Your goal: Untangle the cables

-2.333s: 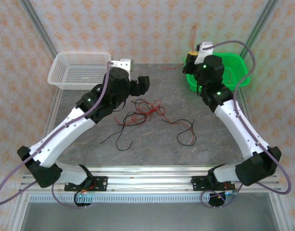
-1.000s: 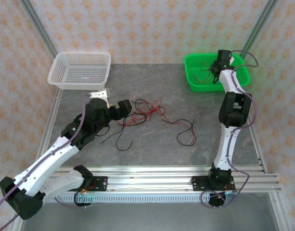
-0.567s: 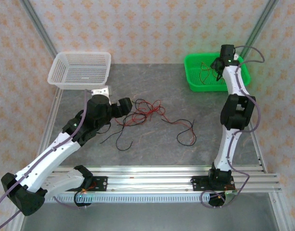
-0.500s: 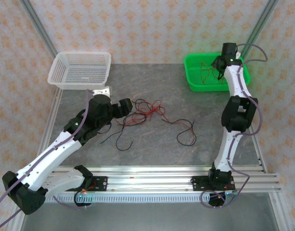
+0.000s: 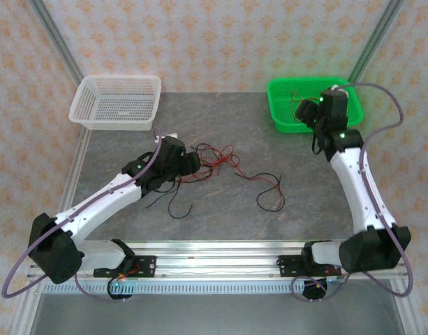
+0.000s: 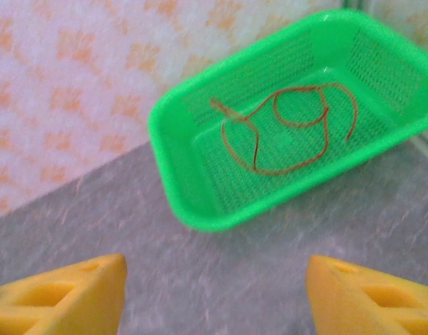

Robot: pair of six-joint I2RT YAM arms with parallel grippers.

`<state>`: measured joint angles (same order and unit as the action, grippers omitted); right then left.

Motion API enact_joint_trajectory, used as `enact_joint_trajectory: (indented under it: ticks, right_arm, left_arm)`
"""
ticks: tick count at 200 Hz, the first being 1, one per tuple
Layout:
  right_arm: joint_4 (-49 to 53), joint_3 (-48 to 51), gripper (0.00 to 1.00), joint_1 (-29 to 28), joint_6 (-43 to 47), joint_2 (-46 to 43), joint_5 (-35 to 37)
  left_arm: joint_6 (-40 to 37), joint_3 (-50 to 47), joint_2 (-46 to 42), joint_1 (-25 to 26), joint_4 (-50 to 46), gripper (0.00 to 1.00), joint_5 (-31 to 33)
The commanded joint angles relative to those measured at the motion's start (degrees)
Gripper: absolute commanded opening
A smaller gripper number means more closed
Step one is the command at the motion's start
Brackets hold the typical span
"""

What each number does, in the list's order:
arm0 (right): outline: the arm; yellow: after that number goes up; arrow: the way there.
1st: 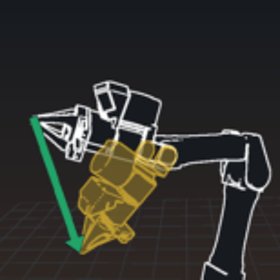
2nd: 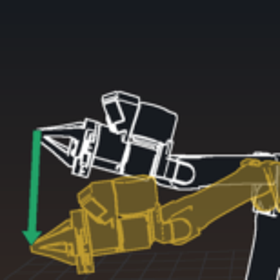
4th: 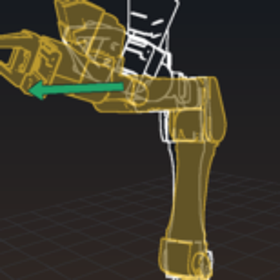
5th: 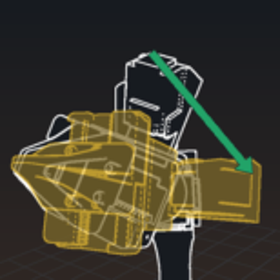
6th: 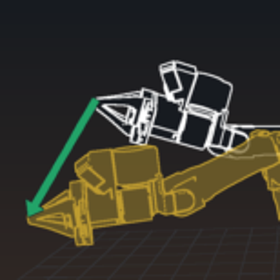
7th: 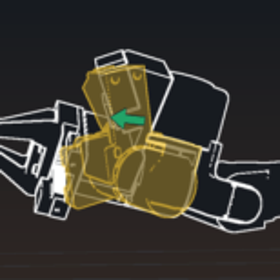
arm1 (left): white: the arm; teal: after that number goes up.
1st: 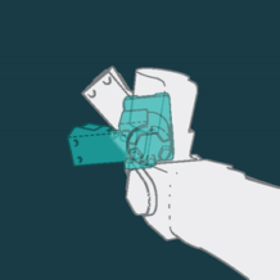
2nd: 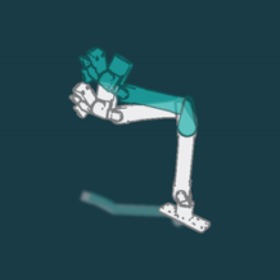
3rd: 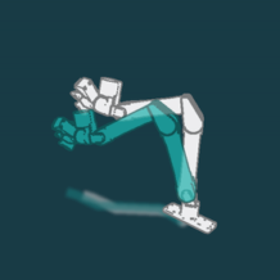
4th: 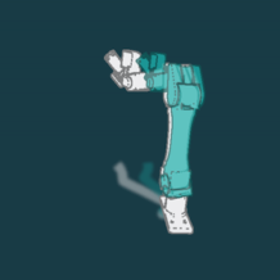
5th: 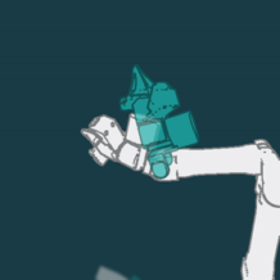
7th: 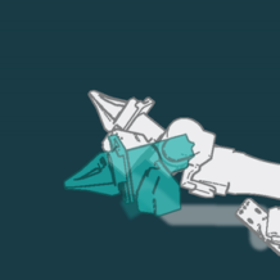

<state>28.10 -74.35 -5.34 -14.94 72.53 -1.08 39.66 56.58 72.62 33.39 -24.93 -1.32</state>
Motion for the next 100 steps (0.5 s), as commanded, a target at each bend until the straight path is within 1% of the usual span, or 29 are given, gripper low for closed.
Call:
enact_joint_trajectory:
  ticks: [1,6,22,41,57,78,100]
  right_arm:
    - [-0.8,6.2,0.67,-2.8,-1.1,-4.7,0.4]
    - [-0.6,7.5,0.67,-3.7,-1.5,-7.0,0.3]
    - [-0.1,11.3,0.67,-6.7,-2.6,-10.6,0.1]
    - [0.2,15.7,0.67,-9.3,-3.9,-13.9,-0.3]
    - [0.0,18.9,0.67,-10.4,-4.9,-16.1,-0.8]
    - [-1.1,22.2,0.66,-10.9,-5.9,-18.0,-1.6]
    - [-2.3,24.5,0.66,-11.1,-6.2,-19.0,-3.1]
  left_arm:
    - [3.5,-0.6,2.6,0.2,4.1,0.68,-1.4]
    - [4.2,-0.8,3.3,0.1,4.1,0.66,-1.1]
    - [6.1,-1.2,4.8,-0.4,1.9,0.63,0.8]
    - [7.3,-2.4,5.0,-0.5,-3.7,0.63,5.7]
    - [8.4,-5.0,3.6,-0.5,-7.5,0.64,8.1]
    - [10.7,-10.8,0.7,-0.4,-8.6,0.64,8.4]
    - [13.0,-17.1,-1.8,-0.4,-6.7,0.63,7.3]
